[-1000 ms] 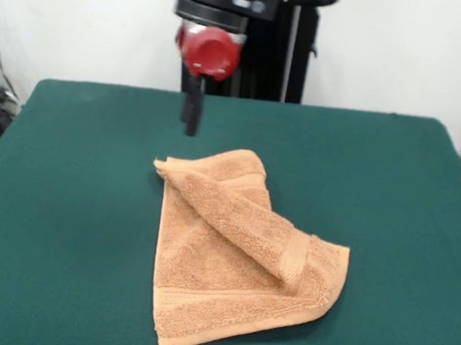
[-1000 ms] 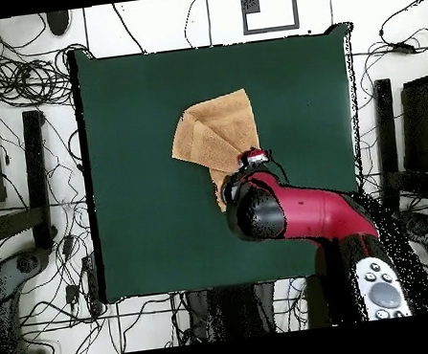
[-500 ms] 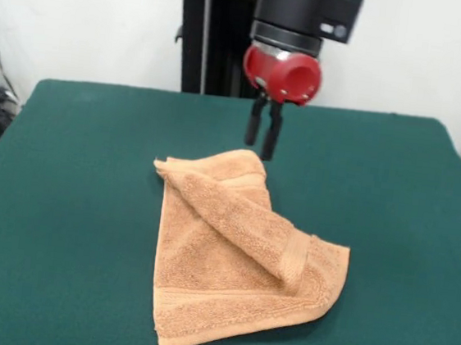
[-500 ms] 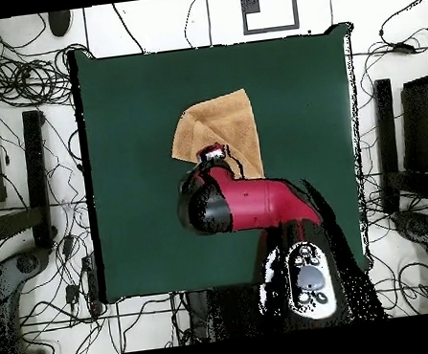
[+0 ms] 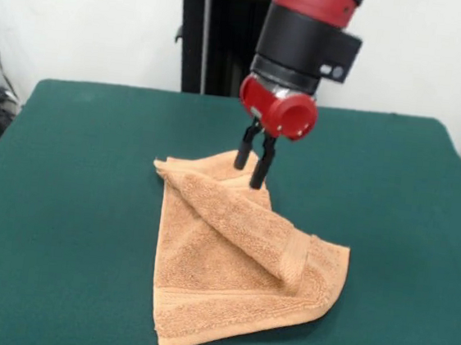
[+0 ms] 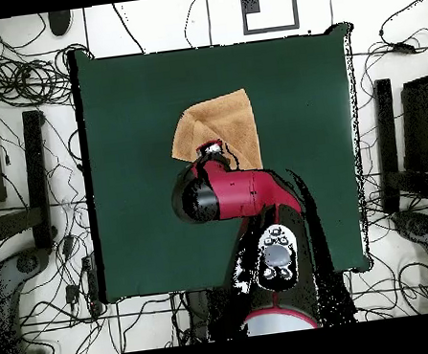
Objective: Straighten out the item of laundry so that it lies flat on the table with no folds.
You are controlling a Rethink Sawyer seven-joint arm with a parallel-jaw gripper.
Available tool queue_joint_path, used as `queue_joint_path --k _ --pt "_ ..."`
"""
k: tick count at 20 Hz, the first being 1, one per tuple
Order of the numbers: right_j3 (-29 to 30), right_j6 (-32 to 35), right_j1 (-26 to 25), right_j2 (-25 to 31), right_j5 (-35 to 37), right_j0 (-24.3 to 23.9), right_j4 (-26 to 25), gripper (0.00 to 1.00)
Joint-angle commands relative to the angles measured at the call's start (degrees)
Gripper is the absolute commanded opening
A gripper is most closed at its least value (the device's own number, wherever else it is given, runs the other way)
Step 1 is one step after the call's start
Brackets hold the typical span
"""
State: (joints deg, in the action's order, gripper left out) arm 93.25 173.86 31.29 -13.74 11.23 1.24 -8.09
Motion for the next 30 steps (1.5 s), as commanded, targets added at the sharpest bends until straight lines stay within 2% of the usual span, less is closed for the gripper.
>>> queue_joint_path --k 1,21,30 --pt "-4.32 6.41 -5.76 -3.56 8.55 3.22 4.13 1.00" --pt "-5.86 4.64 -10.20 -5.57 11.03 2.78 6.41 1.00" --pt "-6.46 3.14 -9.73 -5.96 13.82 2.02 6.62 1.00"
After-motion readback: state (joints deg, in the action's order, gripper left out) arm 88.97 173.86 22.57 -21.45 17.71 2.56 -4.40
